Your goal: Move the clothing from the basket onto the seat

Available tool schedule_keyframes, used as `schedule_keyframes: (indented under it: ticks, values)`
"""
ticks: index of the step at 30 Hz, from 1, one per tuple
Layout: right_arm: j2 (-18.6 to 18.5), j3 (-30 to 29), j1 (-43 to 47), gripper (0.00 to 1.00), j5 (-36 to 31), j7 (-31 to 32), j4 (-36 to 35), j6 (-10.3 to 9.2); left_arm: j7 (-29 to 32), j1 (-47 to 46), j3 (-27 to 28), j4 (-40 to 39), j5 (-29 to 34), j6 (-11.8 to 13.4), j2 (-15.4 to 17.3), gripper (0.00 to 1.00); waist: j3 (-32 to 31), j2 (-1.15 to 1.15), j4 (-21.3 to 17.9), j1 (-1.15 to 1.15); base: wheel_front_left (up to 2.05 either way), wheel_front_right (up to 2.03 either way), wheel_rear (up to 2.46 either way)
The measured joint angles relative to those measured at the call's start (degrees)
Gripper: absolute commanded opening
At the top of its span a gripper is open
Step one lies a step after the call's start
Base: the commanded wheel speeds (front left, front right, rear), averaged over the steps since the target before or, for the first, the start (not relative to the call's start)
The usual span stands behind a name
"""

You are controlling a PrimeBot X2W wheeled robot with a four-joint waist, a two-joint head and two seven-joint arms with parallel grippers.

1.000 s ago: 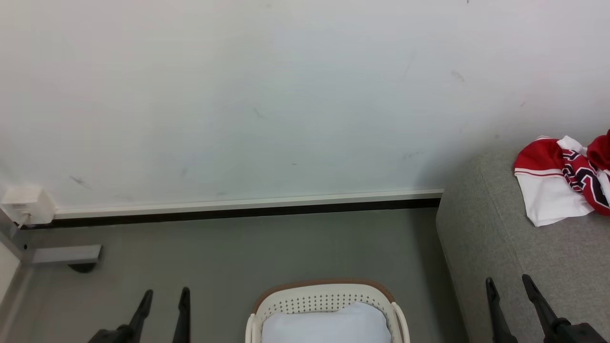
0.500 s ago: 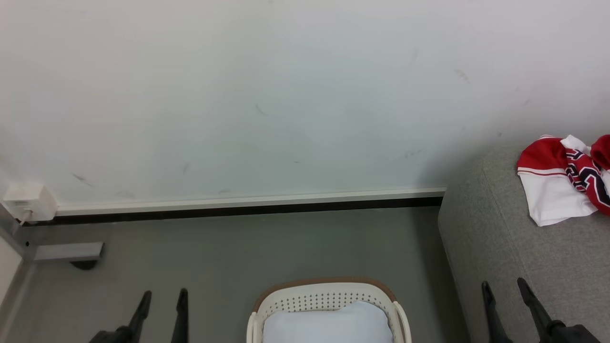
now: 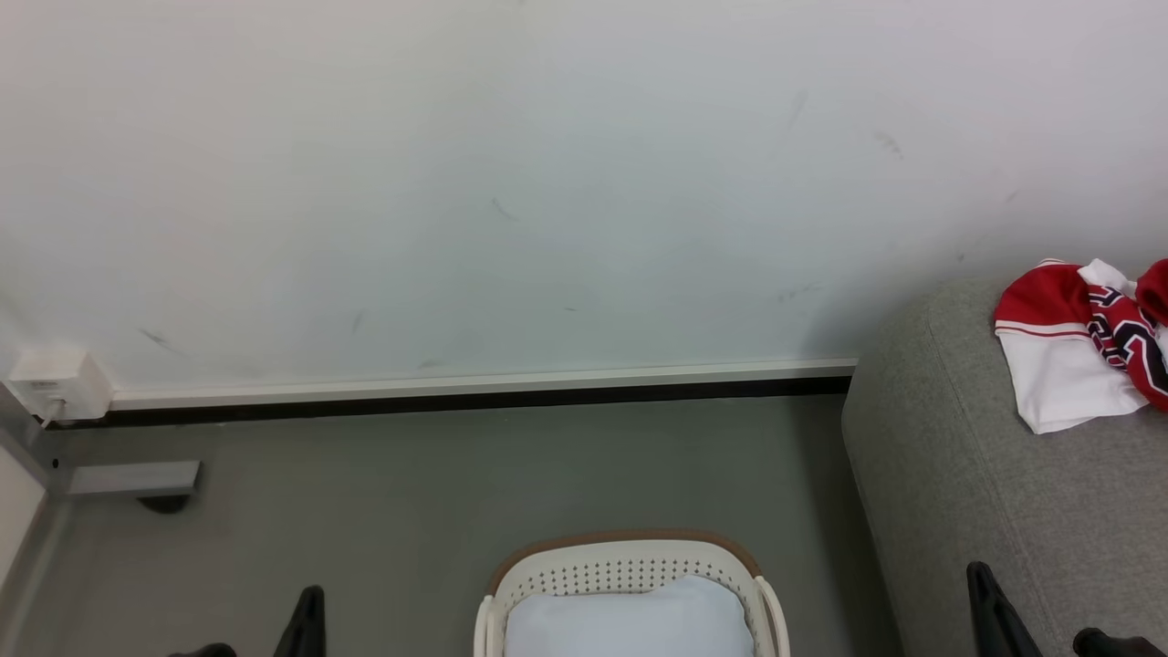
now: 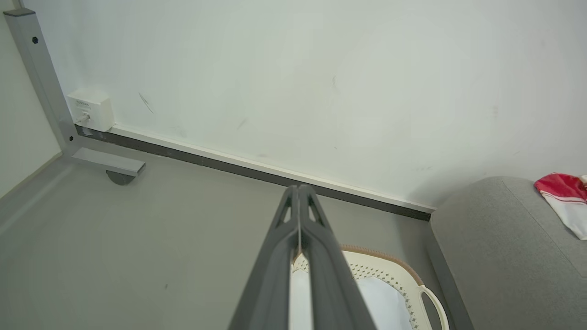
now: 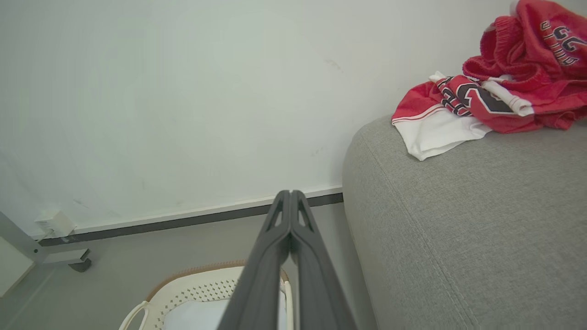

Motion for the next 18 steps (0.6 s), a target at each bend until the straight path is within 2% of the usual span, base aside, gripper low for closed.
schedule_keyframes:
  ticks: [18]
  values:
    - [0.0, -1.6, -1.3, 0.00, 17.5, 4.4, -1.0, 0.00, 4.2, -1.8, 2.5, -0.1, -16.6, -1.8, -1.1, 0.00, 0.2, 0.00, 0.5, 0.00, 0.00, 0.00, 0.00]
